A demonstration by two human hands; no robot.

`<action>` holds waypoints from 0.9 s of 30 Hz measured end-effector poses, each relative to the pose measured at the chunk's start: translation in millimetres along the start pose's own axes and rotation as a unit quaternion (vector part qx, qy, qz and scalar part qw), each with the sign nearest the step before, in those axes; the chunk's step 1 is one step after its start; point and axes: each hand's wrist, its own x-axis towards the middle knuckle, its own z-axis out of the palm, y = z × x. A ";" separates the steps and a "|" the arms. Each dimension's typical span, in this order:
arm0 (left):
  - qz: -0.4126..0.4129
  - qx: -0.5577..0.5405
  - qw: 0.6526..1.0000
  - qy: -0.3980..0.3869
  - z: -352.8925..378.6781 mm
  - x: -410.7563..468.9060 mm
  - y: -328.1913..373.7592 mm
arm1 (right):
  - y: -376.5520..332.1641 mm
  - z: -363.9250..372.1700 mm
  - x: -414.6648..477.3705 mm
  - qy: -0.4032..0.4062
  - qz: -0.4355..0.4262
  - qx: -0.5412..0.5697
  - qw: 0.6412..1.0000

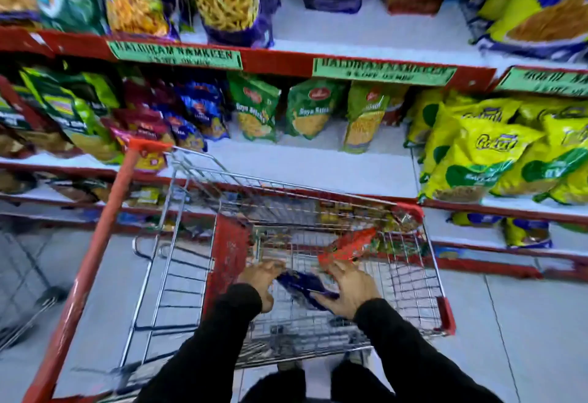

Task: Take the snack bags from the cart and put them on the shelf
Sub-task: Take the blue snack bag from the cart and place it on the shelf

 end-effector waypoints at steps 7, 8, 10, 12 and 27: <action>-0.061 0.005 0.998 0.010 9.9 18.0 2.6 | 16.7 30.6 10.7 -0.048 0.092 -0.004 0.995; -0.063 0.017 0.998 0.012 8.6 19.9 3.5 | 18.2 29.1 11.3 -0.040 0.097 -0.005 0.995; -0.057 0.044 0.997 0.026 7.4 18.5 4.9 | 24.8 28.8 12.2 -0.010 0.104 -0.002 0.994; -0.046 0.036 0.996 0.062 6.2 13.1 3.8 | 27.8 24.7 8.3 0.025 0.099 0.007 0.995; 0.062 -0.116 0.941 0.312 -183.9 -81.8 27.9 | 5.9 -140.9 -38.7 0.312 -0.106 0.262 0.907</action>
